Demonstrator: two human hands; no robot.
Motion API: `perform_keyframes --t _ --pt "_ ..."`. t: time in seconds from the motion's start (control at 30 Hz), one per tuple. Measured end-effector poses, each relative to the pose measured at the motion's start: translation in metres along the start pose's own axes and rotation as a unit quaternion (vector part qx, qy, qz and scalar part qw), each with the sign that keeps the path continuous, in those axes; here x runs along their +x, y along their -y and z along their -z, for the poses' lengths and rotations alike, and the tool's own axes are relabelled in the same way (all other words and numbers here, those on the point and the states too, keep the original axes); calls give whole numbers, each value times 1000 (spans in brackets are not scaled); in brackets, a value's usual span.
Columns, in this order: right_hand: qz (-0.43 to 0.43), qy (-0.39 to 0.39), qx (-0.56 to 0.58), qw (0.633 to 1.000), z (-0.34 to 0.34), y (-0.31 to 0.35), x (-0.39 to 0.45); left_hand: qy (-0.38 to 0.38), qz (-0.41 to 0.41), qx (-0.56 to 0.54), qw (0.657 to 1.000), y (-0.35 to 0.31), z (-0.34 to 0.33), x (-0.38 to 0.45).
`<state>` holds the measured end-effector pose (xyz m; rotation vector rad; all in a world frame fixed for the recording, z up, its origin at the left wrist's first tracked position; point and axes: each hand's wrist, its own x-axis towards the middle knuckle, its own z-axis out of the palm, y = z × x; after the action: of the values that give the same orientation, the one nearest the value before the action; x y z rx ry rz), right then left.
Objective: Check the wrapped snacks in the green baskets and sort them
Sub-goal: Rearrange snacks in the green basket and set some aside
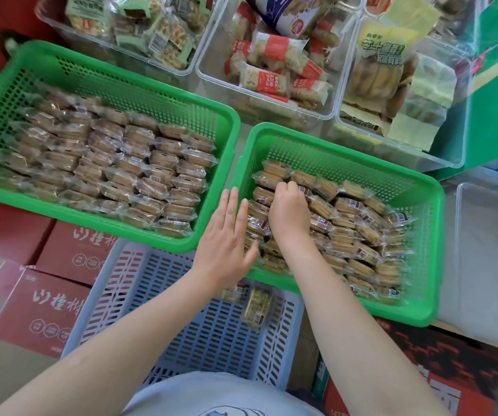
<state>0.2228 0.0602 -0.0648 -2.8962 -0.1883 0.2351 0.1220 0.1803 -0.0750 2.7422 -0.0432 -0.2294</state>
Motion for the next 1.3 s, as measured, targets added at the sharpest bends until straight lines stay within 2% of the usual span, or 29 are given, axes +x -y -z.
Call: perform_keyframes --t 0.07,0.2,0.4,0.53,0.63,0.73,0.8,0.9,1.03,1.1,1.17,1.23,1.3 --pt "22 -15 4 1000 -1 -2 -4 4 -2 -1 1000 0 0 -1" --pt "28 2 9 1000 0 -4 -3 15 -6 0 1000 0 2 0" --pt "-16 18 154 988 21 -6 -4 56 12 5 998 -2 9 -1" --pt "12 -49 252 966 58 -3 -21 82 50 -137 986 -9 39 -6" --pt "57 -63 283 955 88 -6 -52 53 95 -302 947 -12 70 -18" --pt "96 -36 274 956 105 -10 -89 -8 87 -439 894 -22 94 -36" --pt "108 -23 269 957 106 -8 -113 5 84 -503 860 -32 101 -45" --pt "95 -21 286 953 102 -6 -139 25 146 -546 824 -44 96 -60" --pt "37 -21 346 937 100 -6 -167 48 199 -593 779 -42 86 -81" --pt "-15 3 408 913 97 -4 -178 59 233 -628 740 -42 85 -91" --pt "-72 81 490 865 94 -2 -188 66 249 -654 712 -44 84 -103" --pt "-87 116 530 836 92 -3 -197 60 252 -666 700 -46 85 -113" --pt "-75 92 525 843 94 -4 -204 47 251 -660 706 -47 85 -122"
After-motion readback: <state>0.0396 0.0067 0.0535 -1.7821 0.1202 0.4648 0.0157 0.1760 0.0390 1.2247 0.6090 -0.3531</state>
